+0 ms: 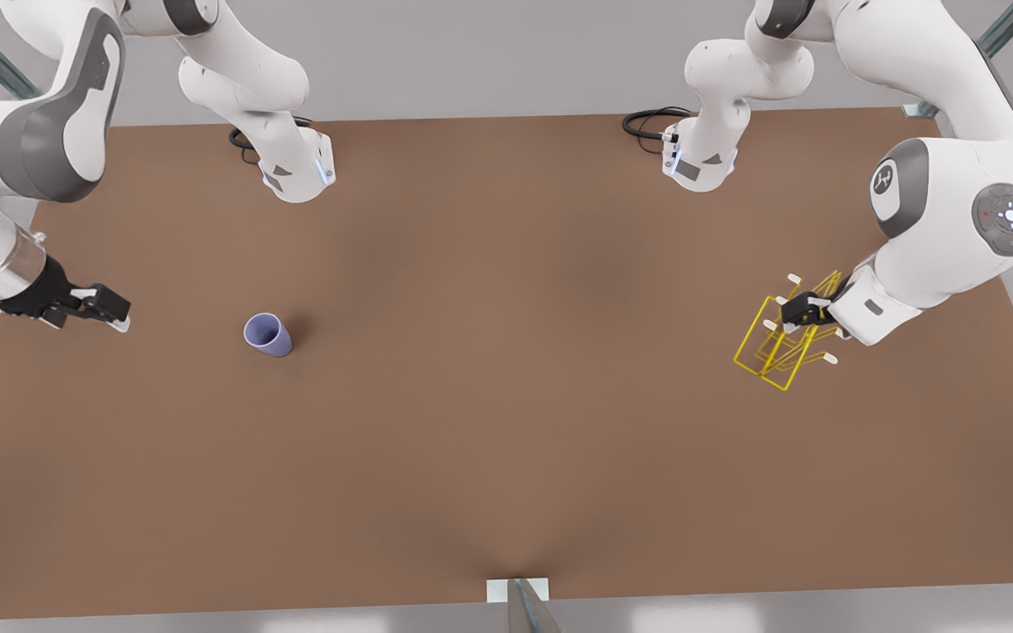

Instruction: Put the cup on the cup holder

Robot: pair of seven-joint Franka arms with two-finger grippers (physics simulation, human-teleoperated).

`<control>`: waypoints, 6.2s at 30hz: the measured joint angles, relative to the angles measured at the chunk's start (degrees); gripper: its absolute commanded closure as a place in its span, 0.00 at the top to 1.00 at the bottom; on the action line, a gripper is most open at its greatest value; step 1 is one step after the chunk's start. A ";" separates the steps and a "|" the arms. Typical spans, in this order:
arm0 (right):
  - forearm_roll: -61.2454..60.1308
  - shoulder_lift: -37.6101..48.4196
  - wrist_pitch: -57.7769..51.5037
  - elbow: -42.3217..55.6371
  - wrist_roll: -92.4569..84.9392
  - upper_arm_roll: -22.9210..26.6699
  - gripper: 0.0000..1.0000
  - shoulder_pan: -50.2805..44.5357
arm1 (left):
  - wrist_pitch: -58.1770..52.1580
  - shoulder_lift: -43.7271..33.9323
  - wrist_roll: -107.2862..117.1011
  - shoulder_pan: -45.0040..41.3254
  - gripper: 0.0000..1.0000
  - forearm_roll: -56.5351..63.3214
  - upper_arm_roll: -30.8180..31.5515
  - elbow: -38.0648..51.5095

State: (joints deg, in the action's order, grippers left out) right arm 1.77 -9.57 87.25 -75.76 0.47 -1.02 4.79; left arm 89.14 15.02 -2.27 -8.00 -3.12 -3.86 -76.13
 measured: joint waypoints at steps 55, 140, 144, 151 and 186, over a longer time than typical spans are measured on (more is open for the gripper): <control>1.14 13.04 60.35 -71.38 0.00 -7.79 1.00 -0.95 | 1.22 1.29 1.72 -0.15 1.00 -0.45 0.09 -0.17; -114.62 -41.76 42.54 -10.90 -48.35 -15.10 0.21 -39.06 | 1.69 4.37 2.32 0.18 1.00 0.26 -0.09 -0.08; -116.28 -44.38 41.70 -8.39 -54.53 -15.06 0.21 -40.14 | 1.73 4.41 2.37 0.18 1.00 0.21 -0.09 -0.06; -116.85 -46.76 41.27 -7.60 -62.97 -14.96 0.21 -40.27 | 1.80 4.67 2.44 0.18 1.00 0.19 -0.09 -0.01; -113.93 -45.65 39.79 -13.51 -80.96 -12.97 0.80 -35.65 | 1.85 4.89 2.58 0.18 1.00 0.19 -0.09 -0.02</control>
State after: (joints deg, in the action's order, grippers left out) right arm -112.16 -55.22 127.04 -89.27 -80.50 -13.99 -30.86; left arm 90.99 19.91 0.31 -7.82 -2.93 -3.95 -76.15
